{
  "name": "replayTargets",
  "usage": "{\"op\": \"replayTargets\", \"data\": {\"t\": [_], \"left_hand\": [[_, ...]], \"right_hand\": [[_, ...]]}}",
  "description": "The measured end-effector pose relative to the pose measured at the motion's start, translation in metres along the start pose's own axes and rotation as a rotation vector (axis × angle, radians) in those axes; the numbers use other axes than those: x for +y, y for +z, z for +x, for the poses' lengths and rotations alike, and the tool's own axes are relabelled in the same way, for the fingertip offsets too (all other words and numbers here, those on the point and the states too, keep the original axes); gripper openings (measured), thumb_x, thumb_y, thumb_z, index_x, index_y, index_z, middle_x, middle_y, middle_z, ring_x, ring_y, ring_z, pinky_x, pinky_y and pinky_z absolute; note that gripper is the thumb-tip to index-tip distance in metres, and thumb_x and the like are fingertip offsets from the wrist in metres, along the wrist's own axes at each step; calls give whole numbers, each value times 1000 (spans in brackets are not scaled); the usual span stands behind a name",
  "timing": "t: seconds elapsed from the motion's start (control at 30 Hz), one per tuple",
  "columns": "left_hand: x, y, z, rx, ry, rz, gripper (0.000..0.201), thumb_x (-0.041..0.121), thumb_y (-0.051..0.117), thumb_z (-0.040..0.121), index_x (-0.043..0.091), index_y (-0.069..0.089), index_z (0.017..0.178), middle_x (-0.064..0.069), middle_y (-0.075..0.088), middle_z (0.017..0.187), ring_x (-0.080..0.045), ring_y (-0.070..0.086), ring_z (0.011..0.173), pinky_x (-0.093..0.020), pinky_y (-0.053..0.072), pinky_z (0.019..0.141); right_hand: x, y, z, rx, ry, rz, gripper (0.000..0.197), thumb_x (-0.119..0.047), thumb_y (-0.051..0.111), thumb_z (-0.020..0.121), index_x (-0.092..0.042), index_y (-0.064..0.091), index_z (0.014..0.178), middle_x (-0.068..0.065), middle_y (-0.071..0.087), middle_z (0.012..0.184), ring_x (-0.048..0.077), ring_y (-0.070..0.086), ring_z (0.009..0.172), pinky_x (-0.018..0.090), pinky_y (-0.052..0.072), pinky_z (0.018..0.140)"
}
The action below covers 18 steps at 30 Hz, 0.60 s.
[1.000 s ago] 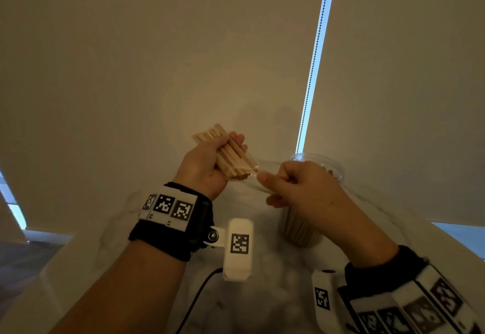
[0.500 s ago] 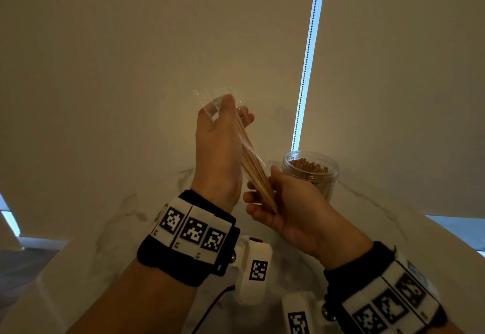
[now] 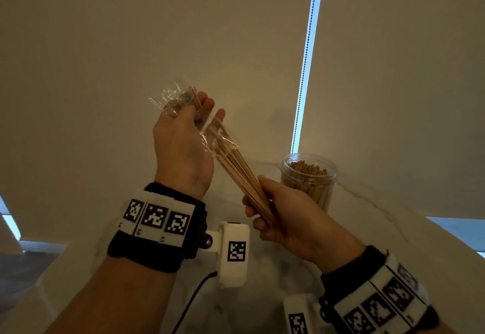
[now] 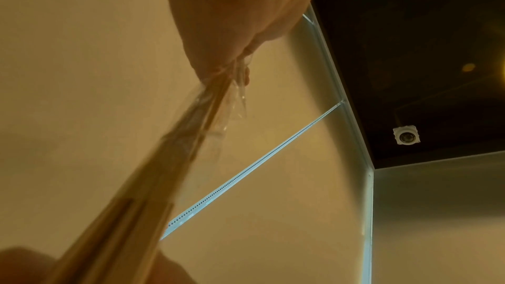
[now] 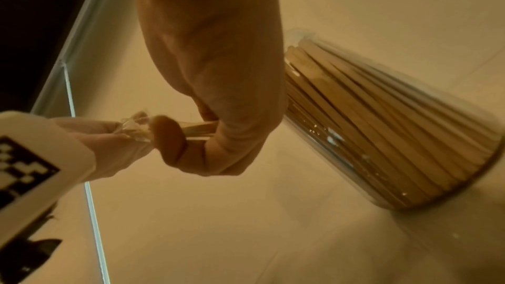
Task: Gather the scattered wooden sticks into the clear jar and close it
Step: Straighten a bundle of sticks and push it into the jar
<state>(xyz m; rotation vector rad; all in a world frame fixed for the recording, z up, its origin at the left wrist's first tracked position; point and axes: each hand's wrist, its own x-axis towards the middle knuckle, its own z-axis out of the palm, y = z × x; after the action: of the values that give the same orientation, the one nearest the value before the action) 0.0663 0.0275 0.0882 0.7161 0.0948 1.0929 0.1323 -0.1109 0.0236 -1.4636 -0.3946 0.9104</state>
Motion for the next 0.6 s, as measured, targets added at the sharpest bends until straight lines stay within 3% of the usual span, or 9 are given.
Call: {"op": "replayTargets", "data": {"t": [0.07,0.17,0.37,0.47,0.53,0.6], "left_hand": [[-2,0,0,-16,1,-4,21,2,60,97,2,65,117,-9,67,96,-18,68,86,-47,60,85],[0,-1,4,-8,25,-14,21,-1,58,97,2,64,117,-10,66,96,-18,67,85,-46,61,83],[18,-23,30,146,59,-113,26,-2,60,95,4,62,121,-7,70,99,-16,71,83,-40,60,87],[12,-40,45,224,-46,-76,33,-2,56,96,5,61,128,-6,72,107,-13,68,84,-28,56,93],[-1,-50,51,223,-219,41,32,2,56,97,5,63,128,-1,73,97,-7,65,74,-19,53,80],[-18,-56,50,170,-424,165,23,4,57,97,8,66,117,3,71,83,-3,61,59,-13,45,55]], "right_hand": [[0,1,0,13,-23,-71,59,-56,39,101,-9,70,83,3,56,62,12,43,45,23,33,41],[-3,1,-1,54,-69,-170,60,-62,39,98,-15,57,64,-1,40,51,11,29,38,21,23,41],[-15,-4,-8,166,-116,-305,58,-57,45,97,-17,53,54,-4,36,44,10,27,33,20,24,40],[-24,-10,-13,232,-202,-421,56,-55,49,94,-17,58,54,-4,44,43,8,33,32,24,28,44],[-31,-17,-17,310,-268,-566,58,-56,48,94,-17,60,53,-7,48,41,6,38,32,25,32,49],[-38,-26,-20,364,-319,-665,62,-59,47,93,-16,59,50,-6,47,40,8,39,33,27,34,50]]}}
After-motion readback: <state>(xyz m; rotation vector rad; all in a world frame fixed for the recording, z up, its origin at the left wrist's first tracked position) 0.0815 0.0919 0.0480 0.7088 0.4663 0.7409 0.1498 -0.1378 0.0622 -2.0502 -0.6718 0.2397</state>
